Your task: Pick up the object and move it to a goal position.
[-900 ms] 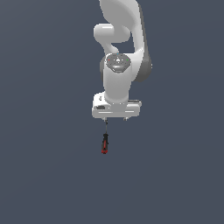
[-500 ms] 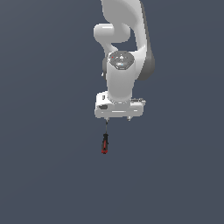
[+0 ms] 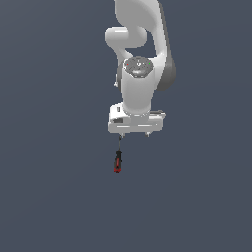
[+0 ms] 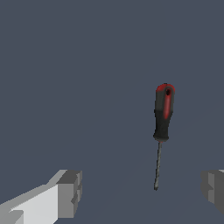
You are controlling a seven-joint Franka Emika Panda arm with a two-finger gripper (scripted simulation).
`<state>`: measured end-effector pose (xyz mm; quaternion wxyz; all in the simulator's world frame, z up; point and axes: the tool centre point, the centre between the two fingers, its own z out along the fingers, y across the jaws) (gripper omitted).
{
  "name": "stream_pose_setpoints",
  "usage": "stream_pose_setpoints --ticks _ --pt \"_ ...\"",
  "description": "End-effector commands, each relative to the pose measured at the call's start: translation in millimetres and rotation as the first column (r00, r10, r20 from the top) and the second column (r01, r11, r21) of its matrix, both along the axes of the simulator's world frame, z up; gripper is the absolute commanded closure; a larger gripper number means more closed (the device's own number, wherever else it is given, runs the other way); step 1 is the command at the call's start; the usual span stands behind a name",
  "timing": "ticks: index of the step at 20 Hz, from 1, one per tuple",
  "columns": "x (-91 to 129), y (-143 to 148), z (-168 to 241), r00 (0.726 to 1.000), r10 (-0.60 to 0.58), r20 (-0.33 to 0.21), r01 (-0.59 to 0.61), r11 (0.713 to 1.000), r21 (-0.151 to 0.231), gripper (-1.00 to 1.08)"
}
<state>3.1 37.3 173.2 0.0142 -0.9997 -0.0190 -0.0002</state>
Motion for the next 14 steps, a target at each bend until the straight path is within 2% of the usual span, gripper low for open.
stream_pose_setpoints --ticks 1,14 --pt "0.7 -5.7 -8.4 1.000 -0.005 -0.001 0.005 1.000 -0.001 -0.92" --pt "-0.6 -65.9 -95.3 0.999 -0.047 0.000 0.047 0.999 -0.024 -0.92"
